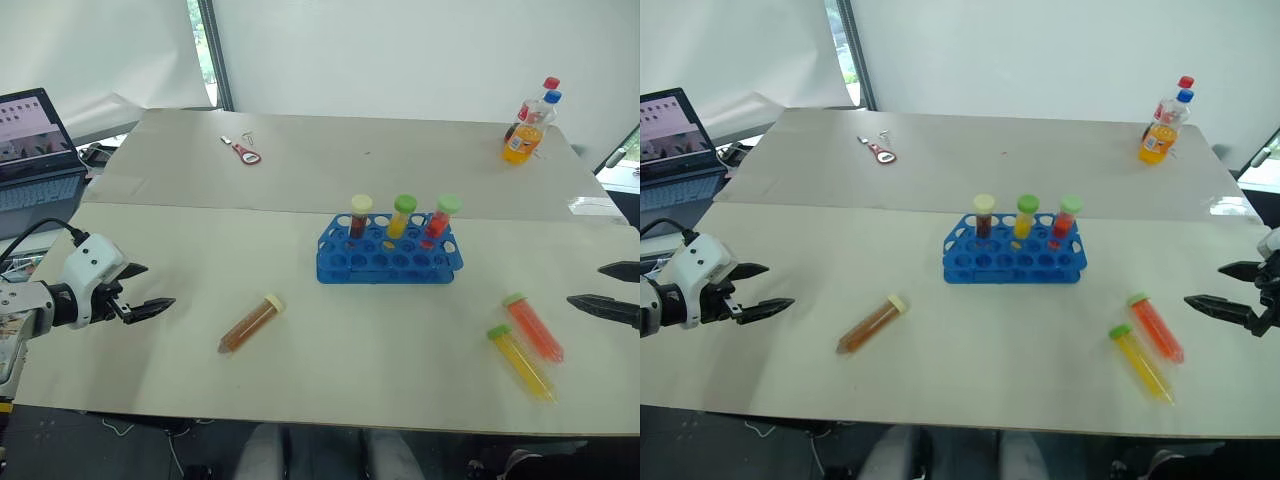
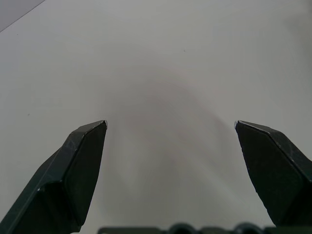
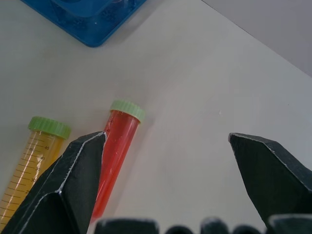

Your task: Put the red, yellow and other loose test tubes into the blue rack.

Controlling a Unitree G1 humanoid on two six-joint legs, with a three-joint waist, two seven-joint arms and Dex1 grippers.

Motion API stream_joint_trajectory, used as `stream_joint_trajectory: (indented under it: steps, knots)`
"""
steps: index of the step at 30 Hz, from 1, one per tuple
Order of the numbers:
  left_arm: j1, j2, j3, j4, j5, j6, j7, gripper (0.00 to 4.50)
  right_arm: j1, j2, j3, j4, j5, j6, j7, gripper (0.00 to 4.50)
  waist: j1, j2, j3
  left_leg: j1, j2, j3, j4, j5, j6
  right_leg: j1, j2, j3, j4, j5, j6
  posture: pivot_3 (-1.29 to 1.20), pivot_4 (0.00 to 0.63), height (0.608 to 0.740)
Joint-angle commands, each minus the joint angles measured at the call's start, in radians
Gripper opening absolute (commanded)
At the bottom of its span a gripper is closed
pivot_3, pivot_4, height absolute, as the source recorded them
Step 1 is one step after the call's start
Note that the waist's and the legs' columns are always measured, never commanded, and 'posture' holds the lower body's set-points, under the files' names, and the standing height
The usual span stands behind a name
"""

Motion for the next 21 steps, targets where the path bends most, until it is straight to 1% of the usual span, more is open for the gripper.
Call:
stream_joint_trajectory:
  steps: [1,6,8,9,12,16,19,21]
  knots:
    - [-0.010,0.005,0.029,-0.005,-0.001,-0.015,0.005,4.50,-0.017,0.008,-0.015,0.037,-0.011,-0.029,0.002,4.47,0.000,0.000,0.000,0.000,0.000,0.000,0.000,0.000,0.000,0.000,0.000,0.000,0.000,0.000,0.000,0.00,0.150,0.671]
    - [-0.031,-0.007,0.050,0.021,-0.034,-0.042,-0.025,4.50,-0.035,0.031,-0.025,0.086,-0.020,-0.076,0.006,4.47,0.001,0.000,0.000,0.000,0.000,0.000,0.000,0.000,0.000,0.000,0.000,0.000,0.000,0.000,0.000,0.00,0.150,0.671]
    - [-0.036,-0.008,0.061,0.004,-0.065,-0.025,-0.047,4.50,-0.049,0.033,-0.028,0.102,-0.021,-0.090,0.010,4.47,-0.001,0.000,0.000,0.000,0.000,0.000,0.000,0.000,0.000,0.000,0.000,0.000,0.000,0.000,0.000,0.00,0.150,0.671]
    - [-0.061,-0.010,0.051,-0.025,-0.084,0.004,-0.045,4.50,-0.058,0.032,-0.029,0.107,-0.018,-0.090,0.013,4.47,-0.001,0.000,0.000,0.000,0.000,0.000,0.000,0.000,0.000,0.000,0.000,0.000,0.000,0.000,0.000,0.00,0.150,0.671]
    - [-0.168,-0.032,-0.018,-0.155,-0.169,0.099,-0.067,4.50,-0.082,0.030,-0.043,0.092,0.009,-0.054,0.019,4.47,0.006,0.000,0.000,0.000,0.000,0.000,0.000,0.000,0.000,0.000,0.000,0.000,0.001,0.000,0.000,0.00,0.150,0.671]
    - [-0.313,-0.110,-0.131,-0.288,-0.240,0.177,-0.075,4.50,-0.081,0.019,-0.049,0.020,0.037,0.019,0.033,4.47,0.012,0.000,0.000,0.000,-0.001,0.000,0.002,0.000,0.000,0.002,-0.001,0.000,0.000,0.000,0.001,0.00,0.150,0.671]
    - [-0.384,-0.160,-0.212,-0.361,-0.278,0.206,-0.106,4.50,-0.082,0.014,-0.023,-0.068,0.044,0.097,0.015,4.47,0.005,0.000,0.000,0.000,-0.001,0.000,0.001,0.000,0.000,0.001,0.000,0.000,0.001,0.000,0.001,0.00,0.150,0.671]
    - [-0.420,-0.188,-0.265,-0.394,-0.281,0.205,-0.129,4.50,-0.085,-0.008,0.025,-0.131,0.020,0.188,-0.018,4.47,-0.001,0.000,0.000,0.000,-0.001,-0.001,0.001,0.000,0.000,0.001,0.000,0.000,0.001,0.000,0.001,0.00,0.150,0.671]
